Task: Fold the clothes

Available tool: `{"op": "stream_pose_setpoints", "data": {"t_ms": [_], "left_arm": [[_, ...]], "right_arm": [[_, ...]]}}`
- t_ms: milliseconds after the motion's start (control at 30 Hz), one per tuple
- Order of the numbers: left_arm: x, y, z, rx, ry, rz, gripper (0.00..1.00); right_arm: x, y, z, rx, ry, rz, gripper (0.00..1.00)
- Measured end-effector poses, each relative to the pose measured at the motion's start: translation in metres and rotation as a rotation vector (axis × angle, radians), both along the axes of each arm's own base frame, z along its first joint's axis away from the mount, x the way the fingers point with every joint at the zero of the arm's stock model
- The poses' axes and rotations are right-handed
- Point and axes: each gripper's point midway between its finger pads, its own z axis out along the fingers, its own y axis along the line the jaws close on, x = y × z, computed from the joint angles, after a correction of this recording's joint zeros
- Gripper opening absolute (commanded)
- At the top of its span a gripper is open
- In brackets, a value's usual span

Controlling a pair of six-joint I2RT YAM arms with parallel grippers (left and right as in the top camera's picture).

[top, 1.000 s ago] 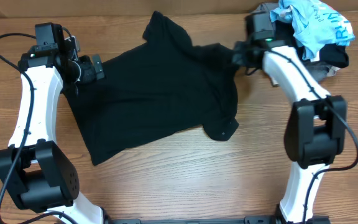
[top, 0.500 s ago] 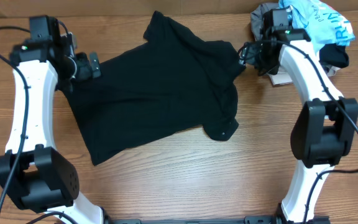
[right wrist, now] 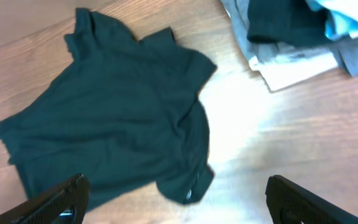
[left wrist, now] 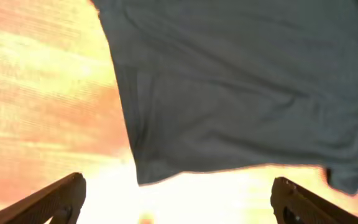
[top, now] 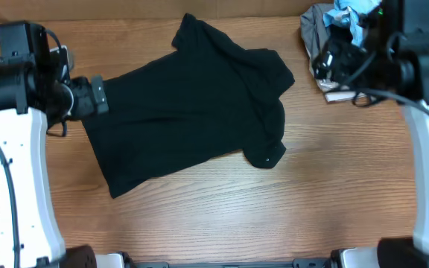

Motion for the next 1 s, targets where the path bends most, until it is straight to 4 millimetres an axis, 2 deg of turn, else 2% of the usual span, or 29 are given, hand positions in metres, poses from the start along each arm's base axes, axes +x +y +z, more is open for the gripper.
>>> {"op": "stream_pose_setpoints", "data": {"t_ms": [100,167,233,333,400,633,800,1000], "left_arm": [[-0.012,-0.006,-0.005,-0.003,0.010,-0.002,0.96],[-0.020,-0.011,-0.022,-0.012,0.040,0.003,0.96],[-0.027,-0.017,-0.044,-0.022,0.077,0.007,0.96],[-0.039,-0.025,-0.089,-0.040,0.151,0.020,0.95],[-0.052,-0.029,-0.122,-0.054,0.213,0.044,0.95],[-0.085,-0.034,-0.206,-0.083,0.316,0.136,0.94],[-0.091,-0.034,-0.239,-0.091,0.296,0.172,0.91],[-0.096,-0.030,-0.261,-0.094,0.275,0.211,0.74]], "right_arm": [[-0.018,0.000,-0.003,0.000,0.053,-0.003,0.93],[-0.028,0.002,-0.009,-0.002,0.099,0.002,0.93],[-0.036,0.005,-0.019,-0.006,0.144,0.014,0.93],[-0.042,0.010,-0.037,-0.011,0.196,0.029,0.93],[-0.045,0.013,-0.056,-0.015,0.245,0.035,0.93],[-0.051,0.026,-0.111,-0.001,0.345,0.062,0.94],[-0.055,0.039,-0.139,0.012,0.374,0.098,0.93],[-0.059,0.057,-0.168,0.028,0.386,0.150,0.93]]}}
